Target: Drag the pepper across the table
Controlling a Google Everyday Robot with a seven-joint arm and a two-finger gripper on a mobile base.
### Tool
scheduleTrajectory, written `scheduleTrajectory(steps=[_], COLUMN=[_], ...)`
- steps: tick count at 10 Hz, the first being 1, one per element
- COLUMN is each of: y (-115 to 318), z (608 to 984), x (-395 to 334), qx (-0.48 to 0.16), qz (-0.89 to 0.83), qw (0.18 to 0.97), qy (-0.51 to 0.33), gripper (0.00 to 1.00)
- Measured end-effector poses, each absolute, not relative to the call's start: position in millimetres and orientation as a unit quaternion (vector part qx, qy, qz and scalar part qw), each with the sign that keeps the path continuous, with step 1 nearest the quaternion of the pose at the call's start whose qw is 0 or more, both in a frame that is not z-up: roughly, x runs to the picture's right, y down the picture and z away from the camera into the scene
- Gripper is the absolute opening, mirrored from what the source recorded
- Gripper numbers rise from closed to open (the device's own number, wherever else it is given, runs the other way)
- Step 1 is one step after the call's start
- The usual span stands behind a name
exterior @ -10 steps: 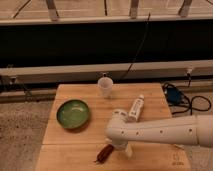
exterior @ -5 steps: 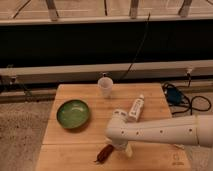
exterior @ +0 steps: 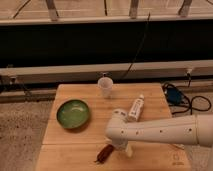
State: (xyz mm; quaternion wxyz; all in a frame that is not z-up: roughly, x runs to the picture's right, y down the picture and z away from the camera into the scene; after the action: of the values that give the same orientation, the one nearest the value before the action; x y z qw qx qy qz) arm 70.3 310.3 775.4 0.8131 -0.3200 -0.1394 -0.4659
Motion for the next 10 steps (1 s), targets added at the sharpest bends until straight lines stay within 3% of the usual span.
scheduleTrajectory(steps=[10], y=[309.6], z=[774.7], x=[69.1], qx=[-0.321], qz=[-0.471], qw=[0.809], qy=[-0.141], gripper=[0.8])
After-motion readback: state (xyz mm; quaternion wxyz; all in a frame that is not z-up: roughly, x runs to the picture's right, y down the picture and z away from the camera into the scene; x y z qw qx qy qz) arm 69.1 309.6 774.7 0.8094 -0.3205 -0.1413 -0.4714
